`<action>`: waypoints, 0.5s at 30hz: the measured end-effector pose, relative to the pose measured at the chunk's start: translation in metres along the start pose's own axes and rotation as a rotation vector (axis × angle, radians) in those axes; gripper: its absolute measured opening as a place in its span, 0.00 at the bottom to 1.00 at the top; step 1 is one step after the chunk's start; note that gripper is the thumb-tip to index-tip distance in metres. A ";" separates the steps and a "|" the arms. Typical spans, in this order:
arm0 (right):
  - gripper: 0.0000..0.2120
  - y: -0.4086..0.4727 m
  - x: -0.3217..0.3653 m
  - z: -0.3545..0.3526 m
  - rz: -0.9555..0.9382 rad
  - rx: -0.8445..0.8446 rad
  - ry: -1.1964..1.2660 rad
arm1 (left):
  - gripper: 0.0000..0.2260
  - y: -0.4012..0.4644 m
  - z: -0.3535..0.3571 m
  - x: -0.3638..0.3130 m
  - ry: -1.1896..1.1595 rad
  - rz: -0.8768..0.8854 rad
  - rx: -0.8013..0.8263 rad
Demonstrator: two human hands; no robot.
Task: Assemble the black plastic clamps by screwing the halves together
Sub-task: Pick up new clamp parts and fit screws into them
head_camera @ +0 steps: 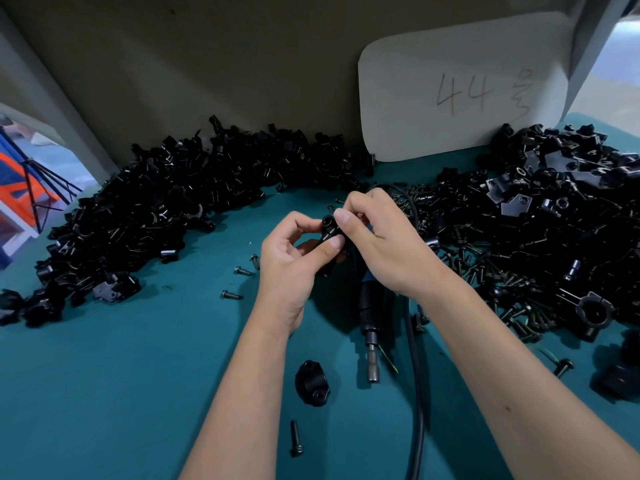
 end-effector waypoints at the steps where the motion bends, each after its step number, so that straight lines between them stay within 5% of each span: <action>1: 0.12 0.000 0.001 0.001 -0.004 0.023 0.008 | 0.10 0.000 0.000 0.000 -0.008 -0.003 -0.002; 9: 0.05 -0.003 0.006 0.002 -0.035 0.143 0.023 | 0.10 -0.001 0.001 -0.003 -0.075 -0.029 0.024; 15: 0.20 0.000 0.003 0.000 -0.020 0.022 -0.062 | 0.08 -0.002 0.005 -0.006 -0.031 0.023 0.072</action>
Point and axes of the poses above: each hand's wrist, its own y-axis towards the middle knuckle, its own z-axis out of the palm, x = y × z, the point moved 8 cm from there along y, towards the middle knuckle, and after that the axes turned 14 degrees about y, right-handed, at the moved point
